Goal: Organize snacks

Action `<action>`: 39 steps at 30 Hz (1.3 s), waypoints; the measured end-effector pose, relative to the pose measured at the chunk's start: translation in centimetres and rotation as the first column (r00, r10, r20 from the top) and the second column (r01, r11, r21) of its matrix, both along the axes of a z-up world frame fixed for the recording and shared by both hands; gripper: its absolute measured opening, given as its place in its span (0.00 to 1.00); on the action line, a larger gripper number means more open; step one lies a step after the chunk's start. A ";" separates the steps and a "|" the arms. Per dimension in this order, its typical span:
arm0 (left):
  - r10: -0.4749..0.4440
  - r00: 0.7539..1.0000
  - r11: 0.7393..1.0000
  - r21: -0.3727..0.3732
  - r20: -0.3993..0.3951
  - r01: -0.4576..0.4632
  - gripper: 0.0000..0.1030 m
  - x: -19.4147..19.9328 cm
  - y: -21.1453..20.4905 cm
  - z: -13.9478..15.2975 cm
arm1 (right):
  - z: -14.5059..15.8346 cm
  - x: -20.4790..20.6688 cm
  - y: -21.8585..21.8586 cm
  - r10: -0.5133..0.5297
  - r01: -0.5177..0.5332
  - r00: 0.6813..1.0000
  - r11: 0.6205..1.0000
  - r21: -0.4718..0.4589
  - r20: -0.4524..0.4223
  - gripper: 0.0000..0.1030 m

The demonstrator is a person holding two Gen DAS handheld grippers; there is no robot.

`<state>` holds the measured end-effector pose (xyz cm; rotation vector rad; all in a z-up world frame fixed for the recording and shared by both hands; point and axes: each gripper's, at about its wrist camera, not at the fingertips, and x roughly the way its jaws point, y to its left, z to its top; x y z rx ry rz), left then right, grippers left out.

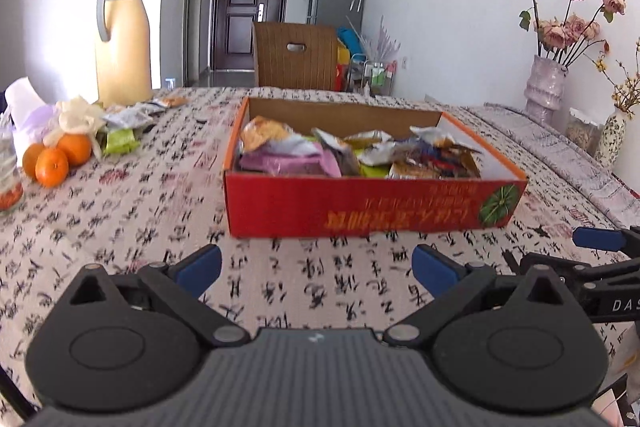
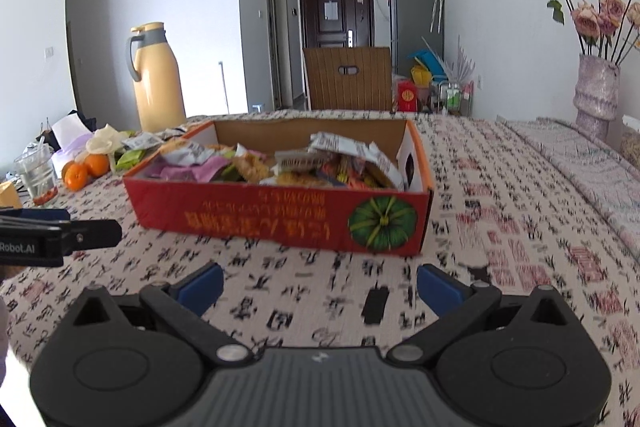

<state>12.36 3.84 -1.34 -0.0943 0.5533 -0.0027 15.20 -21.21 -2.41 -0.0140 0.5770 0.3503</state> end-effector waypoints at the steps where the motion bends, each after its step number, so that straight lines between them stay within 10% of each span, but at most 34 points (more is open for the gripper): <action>1: 0.002 1.000 1.000 -0.005 -0.007 -0.002 1.00 -0.1 0.0 -0.2 | -0.1 -0.1 0.0 -0.001 0.001 1.000 1.000 0.000 -0.007 1.00; 39: -0.025 0.998 0.999 -0.040 -0.057 0.023 1.00 -0.9 -0.6 -1.8 | -1.4 -0.1 -0.1 -0.014 0.014 0.998 1.000 0.013 -0.057 1.00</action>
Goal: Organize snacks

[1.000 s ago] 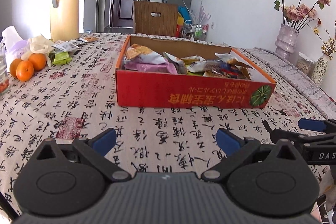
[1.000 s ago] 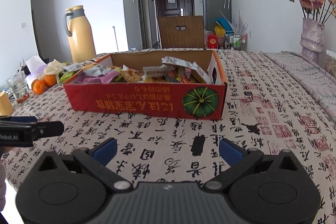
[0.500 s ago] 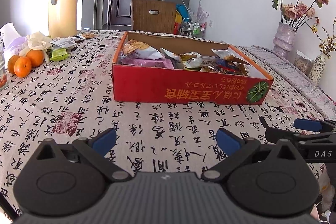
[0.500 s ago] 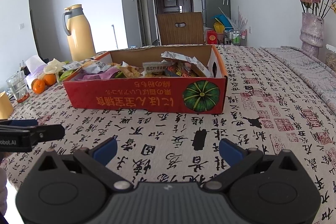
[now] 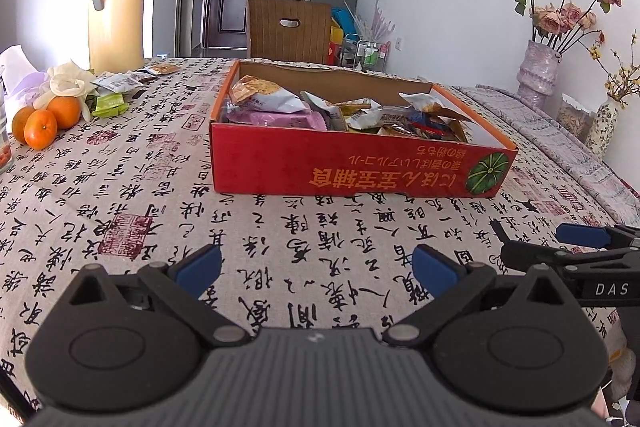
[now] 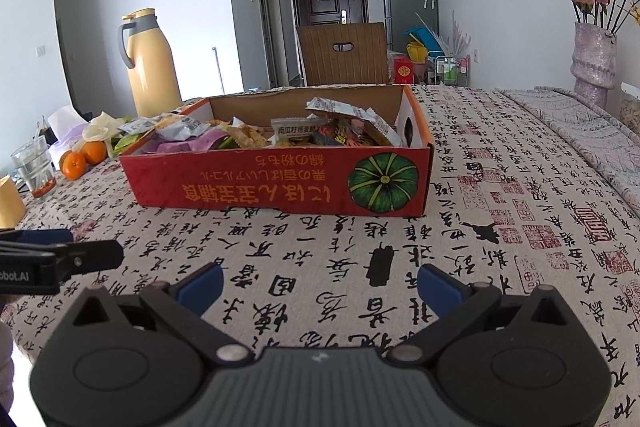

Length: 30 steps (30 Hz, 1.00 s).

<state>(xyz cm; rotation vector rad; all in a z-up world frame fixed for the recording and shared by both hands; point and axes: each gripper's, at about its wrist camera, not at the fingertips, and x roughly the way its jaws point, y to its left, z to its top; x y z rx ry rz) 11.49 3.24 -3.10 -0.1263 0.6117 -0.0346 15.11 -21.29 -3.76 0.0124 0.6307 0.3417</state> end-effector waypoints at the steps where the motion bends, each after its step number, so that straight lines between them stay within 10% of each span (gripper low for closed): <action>1: 0.000 1.000 1.000 0.000 0.000 0.000 1.00 0.0 0.0 0.0 | 0.0 0.0 0.0 0.000 0.000 1.000 1.000 0.000 0.000 1.00; 30: -0.004 1.000 1.000 -0.001 0.001 0.004 1.00 0.0 -0.1 0.0 | -0.2 0.1 0.0 -0.002 0.002 1.000 1.000 0.005 -0.004 1.00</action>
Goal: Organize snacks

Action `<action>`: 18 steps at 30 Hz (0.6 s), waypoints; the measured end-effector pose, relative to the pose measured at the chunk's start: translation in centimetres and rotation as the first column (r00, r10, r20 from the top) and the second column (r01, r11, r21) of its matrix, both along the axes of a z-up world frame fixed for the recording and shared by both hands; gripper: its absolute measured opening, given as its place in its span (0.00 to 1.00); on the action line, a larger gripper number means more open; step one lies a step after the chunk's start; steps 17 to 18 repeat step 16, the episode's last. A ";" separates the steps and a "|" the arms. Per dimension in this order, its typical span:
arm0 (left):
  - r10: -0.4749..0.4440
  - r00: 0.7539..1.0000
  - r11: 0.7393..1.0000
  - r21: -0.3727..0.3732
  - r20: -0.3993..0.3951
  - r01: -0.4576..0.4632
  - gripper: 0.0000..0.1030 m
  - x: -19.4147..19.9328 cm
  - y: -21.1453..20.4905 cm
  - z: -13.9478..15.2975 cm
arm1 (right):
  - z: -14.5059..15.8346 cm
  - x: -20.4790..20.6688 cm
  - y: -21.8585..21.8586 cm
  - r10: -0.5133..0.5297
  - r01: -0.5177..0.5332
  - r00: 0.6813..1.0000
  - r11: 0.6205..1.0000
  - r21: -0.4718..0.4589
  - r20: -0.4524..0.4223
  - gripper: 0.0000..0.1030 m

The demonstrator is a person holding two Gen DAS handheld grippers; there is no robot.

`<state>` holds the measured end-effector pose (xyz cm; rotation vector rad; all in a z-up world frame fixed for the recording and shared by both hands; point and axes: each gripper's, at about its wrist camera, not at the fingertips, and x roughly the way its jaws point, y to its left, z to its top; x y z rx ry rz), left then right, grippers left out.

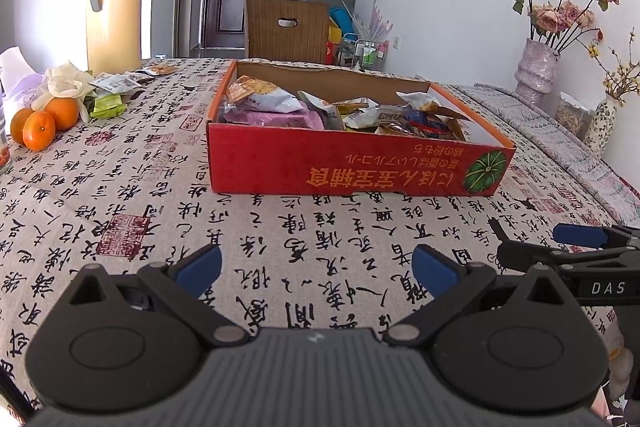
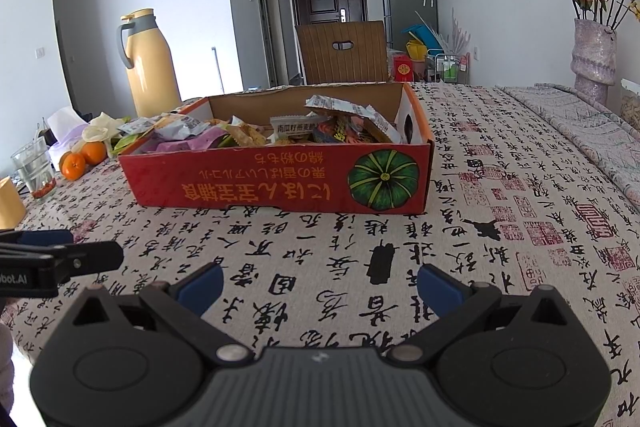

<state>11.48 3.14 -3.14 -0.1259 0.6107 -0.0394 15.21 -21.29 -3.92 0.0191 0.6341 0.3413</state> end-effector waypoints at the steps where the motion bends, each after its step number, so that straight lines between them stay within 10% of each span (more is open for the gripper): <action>1: 0.000 1.000 1.000 0.001 0.000 0.000 1.00 0.0 0.0 0.0 | 0.0 0.0 0.0 0.000 0.000 1.000 1.000 0.000 0.000 1.00; 18: 0.008 1.000 1.000 0.000 0.005 -0.008 1.00 -0.2 0.1 0.1 | 0.0 0.0 0.0 0.000 0.000 1.000 1.000 0.001 0.000 1.00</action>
